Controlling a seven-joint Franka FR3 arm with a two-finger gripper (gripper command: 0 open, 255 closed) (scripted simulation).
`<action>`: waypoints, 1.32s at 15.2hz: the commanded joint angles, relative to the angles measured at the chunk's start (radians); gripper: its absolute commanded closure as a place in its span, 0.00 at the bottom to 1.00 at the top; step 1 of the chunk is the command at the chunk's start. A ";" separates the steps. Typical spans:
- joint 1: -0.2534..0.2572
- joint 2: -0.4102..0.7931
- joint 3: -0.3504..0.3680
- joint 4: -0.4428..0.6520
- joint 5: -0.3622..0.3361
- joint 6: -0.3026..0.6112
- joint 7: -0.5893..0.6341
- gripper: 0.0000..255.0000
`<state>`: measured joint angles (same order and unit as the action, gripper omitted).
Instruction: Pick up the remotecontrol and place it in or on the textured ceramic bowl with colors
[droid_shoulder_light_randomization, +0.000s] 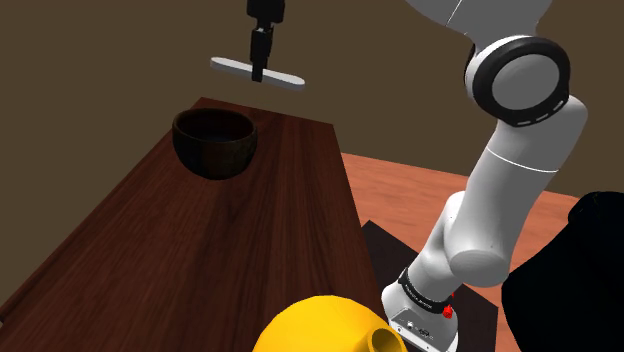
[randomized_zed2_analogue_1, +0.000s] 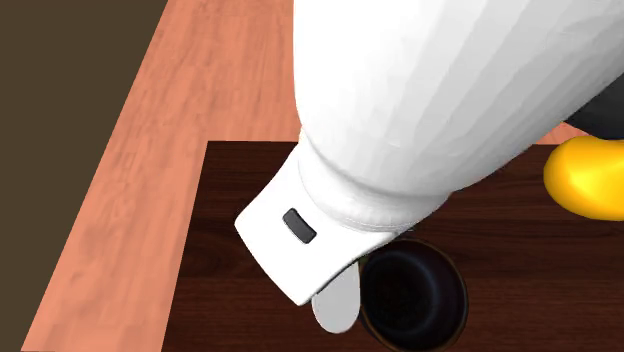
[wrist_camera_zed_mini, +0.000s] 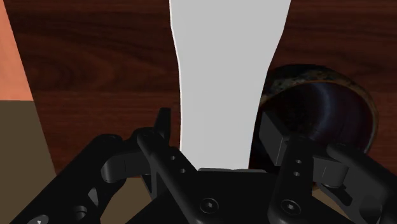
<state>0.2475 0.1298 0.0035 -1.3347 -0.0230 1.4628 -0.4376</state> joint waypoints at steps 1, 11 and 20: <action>0.027 0.007 0.020 0.010 -0.003 -0.003 0.048 1.00; 0.142 0.048 0.099 0.058 -0.017 -0.016 0.238 1.00; 0.137 0.001 0.097 -0.130 -0.012 0.125 0.238 1.00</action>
<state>0.3836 0.1338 0.0999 -1.4460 -0.0347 1.5715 -0.2012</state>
